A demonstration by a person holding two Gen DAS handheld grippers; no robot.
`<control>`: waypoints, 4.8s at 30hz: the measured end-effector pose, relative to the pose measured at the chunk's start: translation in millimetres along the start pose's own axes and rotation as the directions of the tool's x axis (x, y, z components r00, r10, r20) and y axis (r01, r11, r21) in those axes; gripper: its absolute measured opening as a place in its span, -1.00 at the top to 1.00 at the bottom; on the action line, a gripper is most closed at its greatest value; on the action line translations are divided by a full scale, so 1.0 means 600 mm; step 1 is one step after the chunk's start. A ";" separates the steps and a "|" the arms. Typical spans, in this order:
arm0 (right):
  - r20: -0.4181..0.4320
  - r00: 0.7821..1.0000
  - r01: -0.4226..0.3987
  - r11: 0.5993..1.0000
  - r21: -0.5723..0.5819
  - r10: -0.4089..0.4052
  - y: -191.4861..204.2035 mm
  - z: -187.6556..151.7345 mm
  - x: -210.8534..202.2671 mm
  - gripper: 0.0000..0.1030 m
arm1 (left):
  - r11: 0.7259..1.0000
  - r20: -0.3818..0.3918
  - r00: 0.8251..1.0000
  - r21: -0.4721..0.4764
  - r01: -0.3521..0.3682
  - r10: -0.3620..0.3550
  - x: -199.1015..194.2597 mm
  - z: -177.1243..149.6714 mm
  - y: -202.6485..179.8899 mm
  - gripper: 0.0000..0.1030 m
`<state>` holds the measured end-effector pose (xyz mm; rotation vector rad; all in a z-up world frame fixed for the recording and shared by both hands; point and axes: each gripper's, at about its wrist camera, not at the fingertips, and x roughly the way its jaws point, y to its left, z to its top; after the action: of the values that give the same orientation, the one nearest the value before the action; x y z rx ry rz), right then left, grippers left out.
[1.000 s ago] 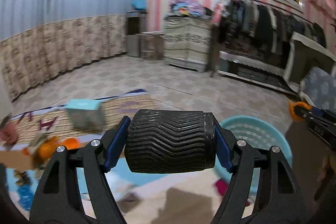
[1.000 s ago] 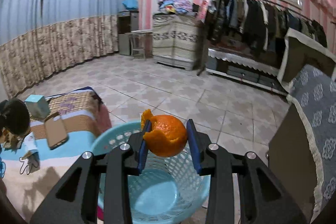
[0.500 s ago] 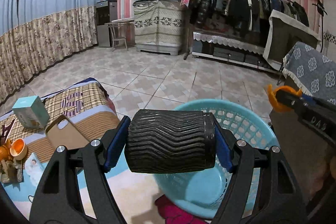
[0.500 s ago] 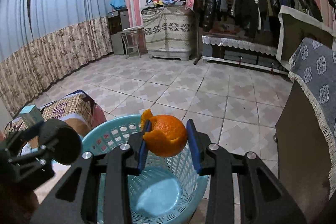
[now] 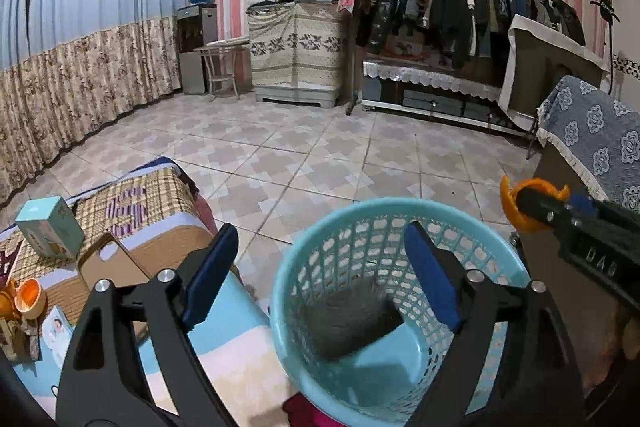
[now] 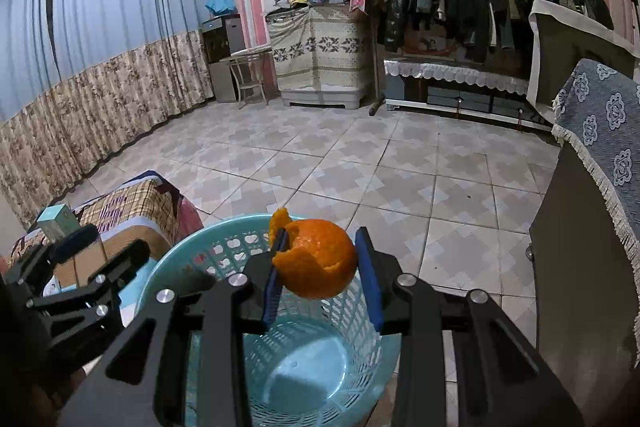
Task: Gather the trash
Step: 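Carry speaker and orange to the blue basket and open both tools, then grasp the blue plastic bag with the left tool, then grasp the white card with the right tool while the left tool holds the bag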
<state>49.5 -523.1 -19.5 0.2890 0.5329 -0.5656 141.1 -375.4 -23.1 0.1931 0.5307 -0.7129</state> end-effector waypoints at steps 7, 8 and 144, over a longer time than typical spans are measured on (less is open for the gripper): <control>-0.036 0.999 0.000 1.000 -0.007 0.000 -0.001 -0.008 0.016 0.33 | 0.997 0.013 0.998 -0.045 -0.063 0.064 -0.009 0.009 0.043 -0.71; -0.038 0.999 -0.002 1.000 -0.012 0.001 0.002 -0.008 0.017 0.33 | 0.996 0.015 0.997 -0.051 -0.075 0.076 -0.011 0.011 0.050 -0.73; -0.129 0.851 -0.525 0.820 -0.230 0.509 0.428 -0.087 -0.033 0.80 | 0.745 -0.225 0.821 -0.347 -0.570 0.525 -0.339 -0.210 0.496 0.34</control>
<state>162.3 -285.5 -22.3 0.1908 0.5529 0.0486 160.9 5.9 -26.4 -0.0028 0.6773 0.0005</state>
